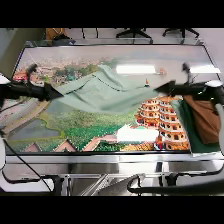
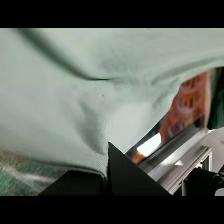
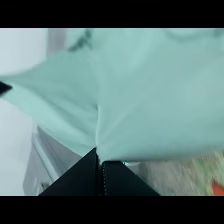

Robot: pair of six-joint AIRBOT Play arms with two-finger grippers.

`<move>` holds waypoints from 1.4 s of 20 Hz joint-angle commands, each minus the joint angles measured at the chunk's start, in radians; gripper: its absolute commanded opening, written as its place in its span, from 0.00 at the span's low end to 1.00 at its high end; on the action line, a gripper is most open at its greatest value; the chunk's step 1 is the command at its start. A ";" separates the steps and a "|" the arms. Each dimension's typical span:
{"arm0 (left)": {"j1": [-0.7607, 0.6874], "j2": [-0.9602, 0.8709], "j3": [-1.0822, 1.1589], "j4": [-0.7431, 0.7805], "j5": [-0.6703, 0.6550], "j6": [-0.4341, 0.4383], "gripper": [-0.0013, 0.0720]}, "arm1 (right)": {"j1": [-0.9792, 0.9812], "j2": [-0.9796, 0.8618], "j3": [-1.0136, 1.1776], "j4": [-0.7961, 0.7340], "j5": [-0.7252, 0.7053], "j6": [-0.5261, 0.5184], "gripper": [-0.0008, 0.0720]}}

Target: Fold the shirts.

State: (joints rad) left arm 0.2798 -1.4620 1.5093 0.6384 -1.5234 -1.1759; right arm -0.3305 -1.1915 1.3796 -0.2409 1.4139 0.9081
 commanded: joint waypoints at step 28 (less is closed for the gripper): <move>-0.088 -0.197 0.030 0.127 0.524 0.072 0.04 | 0.065 -0.245 0.085 -0.084 -0.446 -0.194 0.04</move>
State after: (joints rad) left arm 0.2134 -1.4715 1.4895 0.7158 -1.0824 -1.1229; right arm -0.2974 -1.2430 1.4601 -0.3550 1.0725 0.7788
